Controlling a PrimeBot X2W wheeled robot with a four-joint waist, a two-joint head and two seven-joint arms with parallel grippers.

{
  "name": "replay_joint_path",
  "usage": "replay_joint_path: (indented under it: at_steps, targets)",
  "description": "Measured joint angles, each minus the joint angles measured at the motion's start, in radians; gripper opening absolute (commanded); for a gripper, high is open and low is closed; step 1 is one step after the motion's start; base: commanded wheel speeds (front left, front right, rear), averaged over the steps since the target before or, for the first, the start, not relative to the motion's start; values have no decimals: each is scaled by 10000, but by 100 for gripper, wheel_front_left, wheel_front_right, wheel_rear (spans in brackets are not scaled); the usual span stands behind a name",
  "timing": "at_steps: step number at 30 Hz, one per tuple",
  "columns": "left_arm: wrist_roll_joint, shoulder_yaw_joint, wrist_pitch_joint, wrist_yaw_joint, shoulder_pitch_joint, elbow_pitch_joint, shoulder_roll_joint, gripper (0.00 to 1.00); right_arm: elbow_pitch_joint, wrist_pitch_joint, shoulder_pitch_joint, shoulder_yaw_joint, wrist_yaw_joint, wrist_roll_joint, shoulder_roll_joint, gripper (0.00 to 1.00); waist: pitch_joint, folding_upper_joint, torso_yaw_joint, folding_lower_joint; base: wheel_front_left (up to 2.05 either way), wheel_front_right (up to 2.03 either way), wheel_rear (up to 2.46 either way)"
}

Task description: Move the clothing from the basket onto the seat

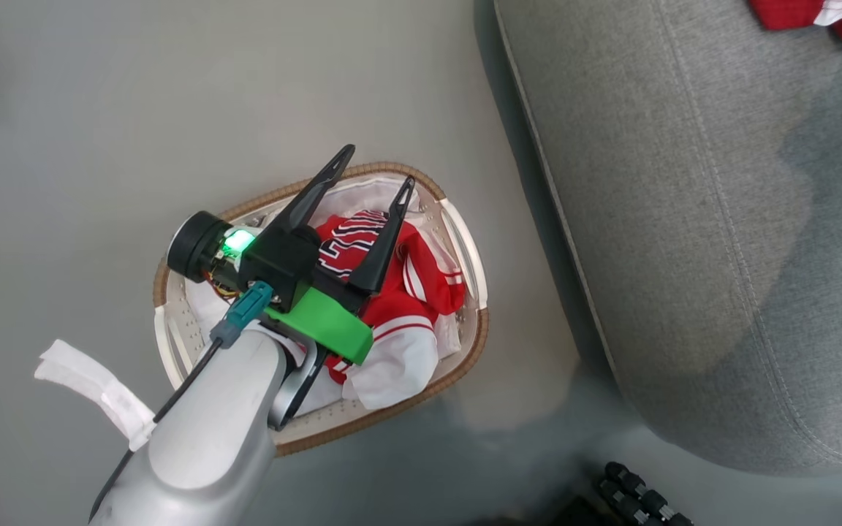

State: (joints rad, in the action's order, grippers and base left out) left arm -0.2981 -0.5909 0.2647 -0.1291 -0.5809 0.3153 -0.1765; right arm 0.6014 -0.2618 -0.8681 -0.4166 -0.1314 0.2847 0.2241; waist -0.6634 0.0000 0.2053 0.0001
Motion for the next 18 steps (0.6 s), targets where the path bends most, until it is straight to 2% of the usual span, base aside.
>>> replay_joint_path:
  at_steps: [8, 18]
  targets:
    - [-153, 570, 0, 0, 658, -81, 157, 100, 105, 0, 1139, 142, 0, 44, -259, 100, 1087, 0, -28, -1, 0, 0, 0]
    - [-318, 1964, 0, 0, 2057, -113, 443, 100, -291, 0, 1849, 1108, 0, -127, -297, 100, 2938, 0, -252, -2, 0, 0, 0]
